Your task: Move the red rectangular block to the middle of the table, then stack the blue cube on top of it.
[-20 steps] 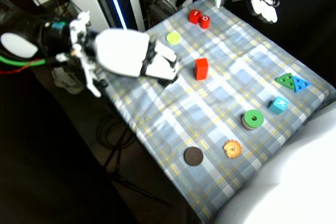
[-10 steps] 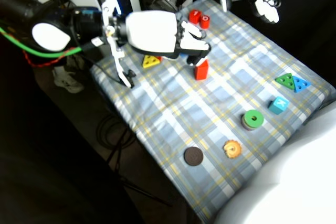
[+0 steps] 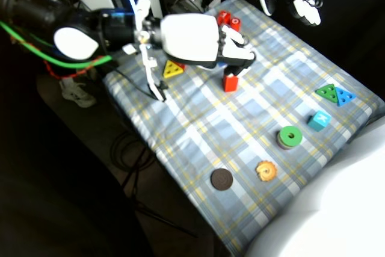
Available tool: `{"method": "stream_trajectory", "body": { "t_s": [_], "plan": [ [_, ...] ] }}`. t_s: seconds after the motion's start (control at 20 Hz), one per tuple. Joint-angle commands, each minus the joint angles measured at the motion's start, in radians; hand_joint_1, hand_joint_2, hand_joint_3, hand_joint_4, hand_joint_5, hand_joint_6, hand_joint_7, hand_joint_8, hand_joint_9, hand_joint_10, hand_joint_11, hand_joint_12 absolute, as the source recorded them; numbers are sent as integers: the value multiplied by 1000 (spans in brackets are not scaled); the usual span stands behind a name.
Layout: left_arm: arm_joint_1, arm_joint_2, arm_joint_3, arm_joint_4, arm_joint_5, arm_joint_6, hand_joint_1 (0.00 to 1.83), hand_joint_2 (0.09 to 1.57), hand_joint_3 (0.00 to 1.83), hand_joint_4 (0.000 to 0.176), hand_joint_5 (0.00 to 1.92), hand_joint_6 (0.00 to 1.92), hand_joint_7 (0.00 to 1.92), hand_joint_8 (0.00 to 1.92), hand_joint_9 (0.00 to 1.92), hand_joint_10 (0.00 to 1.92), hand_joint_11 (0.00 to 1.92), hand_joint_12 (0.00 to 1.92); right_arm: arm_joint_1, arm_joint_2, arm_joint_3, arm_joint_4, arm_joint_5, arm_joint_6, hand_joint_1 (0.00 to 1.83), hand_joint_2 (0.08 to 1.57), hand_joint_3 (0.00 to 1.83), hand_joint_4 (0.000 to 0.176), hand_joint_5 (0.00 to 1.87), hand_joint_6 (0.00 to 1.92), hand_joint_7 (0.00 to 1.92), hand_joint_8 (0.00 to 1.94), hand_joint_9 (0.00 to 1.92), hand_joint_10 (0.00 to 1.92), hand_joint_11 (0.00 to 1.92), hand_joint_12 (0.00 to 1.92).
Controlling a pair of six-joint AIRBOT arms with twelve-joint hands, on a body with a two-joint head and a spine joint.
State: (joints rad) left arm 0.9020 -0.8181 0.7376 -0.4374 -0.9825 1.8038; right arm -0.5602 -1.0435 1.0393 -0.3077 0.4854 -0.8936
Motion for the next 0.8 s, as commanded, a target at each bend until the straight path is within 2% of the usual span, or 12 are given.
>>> {"method": "stream_trajectory", "body": {
  "t_s": [0.0, 0.05, 0.15, 0.25, 0.45, 0.7, 0.75],
  "plan": [
    [-7, 5, -1, 30, -128, -5, 1598, 1403, 0, 0, 48, 3, 0, 0, 0, 0, 0, 0, 18, -6, 3, 15, 103, -11, 1187, 1196, 0, 0, 826, 1106, 862, 1365, 537, 1512, 53, 1921],
    [-7, 4, -1, 30, -128, -6, 1565, 1413, 0, 3, 51, 3, 0, 0, 0, 0, 0, 0, 20, -9, 4, 21, 96, -22, 1185, 1187, 0, 0, 846, 1098, 870, 1329, 541, 1507, 76, 1921],
    [-7, 3, -1, 29, -130, -7, 1609, 1416, 0, 0, 57, 3, 0, 0, 0, 0, 0, 0, 20, -11, 6, 34, 89, -36, 1193, 1175, 0, 0, 870, 1060, 890, 1299, 556, 1502, 82, 1921],
    [-4, 2, -1, 28, -135, -13, 1593, 1423, 0, 0, 56, 0, 0, 0, 0, 0, 0, 0, 20, -19, 14, 43, 85, -39, 1176, 1203, 4, 0, 811, 1140, 841, 1384, 518, 1531, 48, 1921],
    [1, -1, -1, 25, -141, -16, 1528, 1443, 5, 0, 57, 4, 0, 0, 0, 0, 0, 0, 20, -35, 26, 49, 74, -39, 1169, 1214, 2, 0, 778, 1188, 838, 1381, 488, 1581, 11, 1921],
    [1, -3, 0, 23, -141, -16, 1539, 1425, 0, 0, 57, 3, 0, 0, 0, 0, 0, 0, 20, -51, 37, 55, 70, -39, 1155, 1225, 0, 0, 740, 1283, 839, 1336, 566, 1495, 85, 1921],
    [1, -5, 0, 22, -141, -16, 1525, 1443, 5, 0, 53, 1, 0, 0, 0, 0, 0, 0, 20, -55, 40, 55, 67, -39, 1149, 1243, 3, 0, 708, 1301, 808, 1411, 525, 1505, 30, 1921]
  ]
}}
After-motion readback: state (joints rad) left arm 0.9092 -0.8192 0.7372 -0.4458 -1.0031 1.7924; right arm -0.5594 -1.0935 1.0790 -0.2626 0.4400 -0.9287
